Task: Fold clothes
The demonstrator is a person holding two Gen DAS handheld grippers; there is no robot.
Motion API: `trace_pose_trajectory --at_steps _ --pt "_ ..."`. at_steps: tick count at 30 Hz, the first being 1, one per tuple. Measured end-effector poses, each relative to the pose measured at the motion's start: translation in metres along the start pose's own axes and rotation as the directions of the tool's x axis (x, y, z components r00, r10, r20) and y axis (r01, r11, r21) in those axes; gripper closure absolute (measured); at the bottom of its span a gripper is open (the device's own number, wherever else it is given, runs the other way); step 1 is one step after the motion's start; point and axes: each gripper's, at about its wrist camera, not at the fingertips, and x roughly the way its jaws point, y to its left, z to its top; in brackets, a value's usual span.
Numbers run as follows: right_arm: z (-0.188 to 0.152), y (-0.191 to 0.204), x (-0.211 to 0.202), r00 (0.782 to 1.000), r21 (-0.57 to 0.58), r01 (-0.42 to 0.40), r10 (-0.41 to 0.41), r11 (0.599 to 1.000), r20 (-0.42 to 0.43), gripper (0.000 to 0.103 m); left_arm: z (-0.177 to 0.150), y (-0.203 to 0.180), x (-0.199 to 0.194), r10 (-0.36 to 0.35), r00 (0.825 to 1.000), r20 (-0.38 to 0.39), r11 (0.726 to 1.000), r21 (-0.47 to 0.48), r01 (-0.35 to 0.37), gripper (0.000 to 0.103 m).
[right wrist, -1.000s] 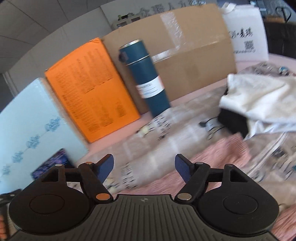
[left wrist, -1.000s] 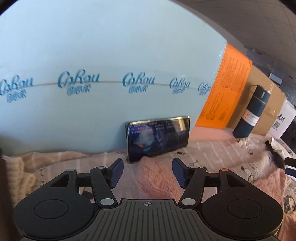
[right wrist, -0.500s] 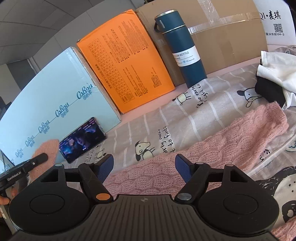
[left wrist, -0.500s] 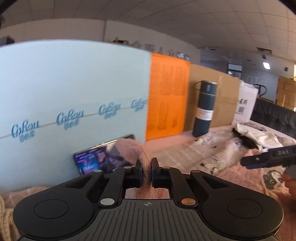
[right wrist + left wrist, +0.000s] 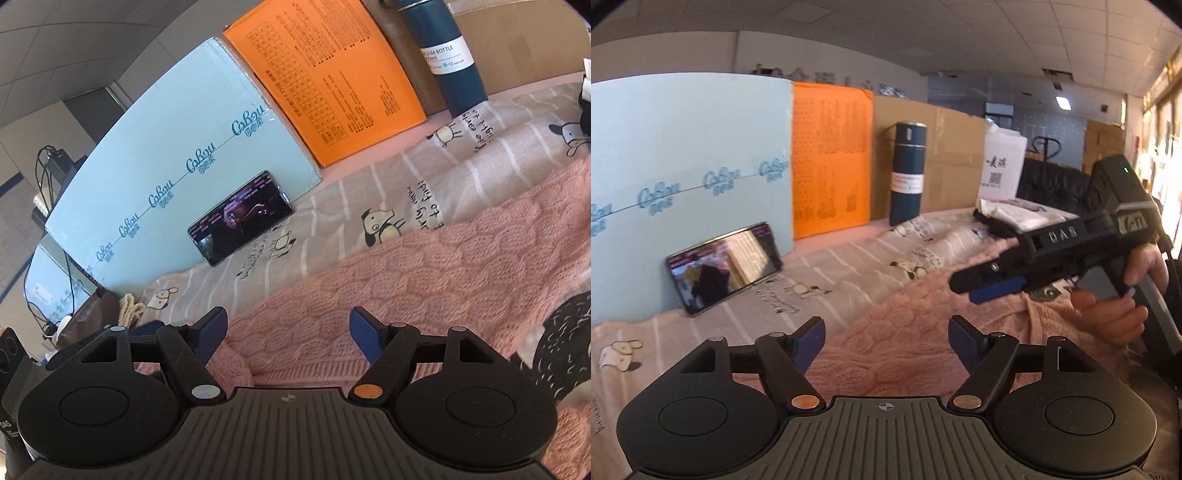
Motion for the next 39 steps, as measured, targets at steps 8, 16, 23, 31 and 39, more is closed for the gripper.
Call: trace_pose_trajectory --at_steps 8,16,23,31,39 --pt "-0.036 0.028 0.007 0.989 -0.174 -0.018 -0.008 0.985 -0.148 0.036 -0.041 0.005 -0.058 0.069 0.997 -0.019 0.99 -0.119 -0.07 0.027" --pt "-0.061 0.061 -0.011 0.99 -0.369 -0.008 -0.044 0.929 -0.132 0.093 -0.067 0.006 -0.095 0.121 0.992 0.019 0.976 -0.187 -0.116 0.027" --pt "-0.058 0.067 -0.096 0.984 -0.2 -0.175 0.164 0.964 -0.069 0.093 -0.072 -0.004 -0.106 0.105 0.992 0.065 0.981 -0.17 -0.093 0.027" --pt "-0.093 0.061 -0.128 0.996 -0.242 -0.073 0.084 0.968 0.035 0.093 -0.075 -0.025 -0.106 0.062 0.996 0.071 0.992 -0.111 -0.053 0.022" --pt "-0.11 0.042 -0.098 0.993 -0.358 0.106 -0.082 0.928 0.083 0.093 -0.079 -0.033 -0.084 0.159 0.985 -0.066 0.985 -0.053 -0.163 0.021"
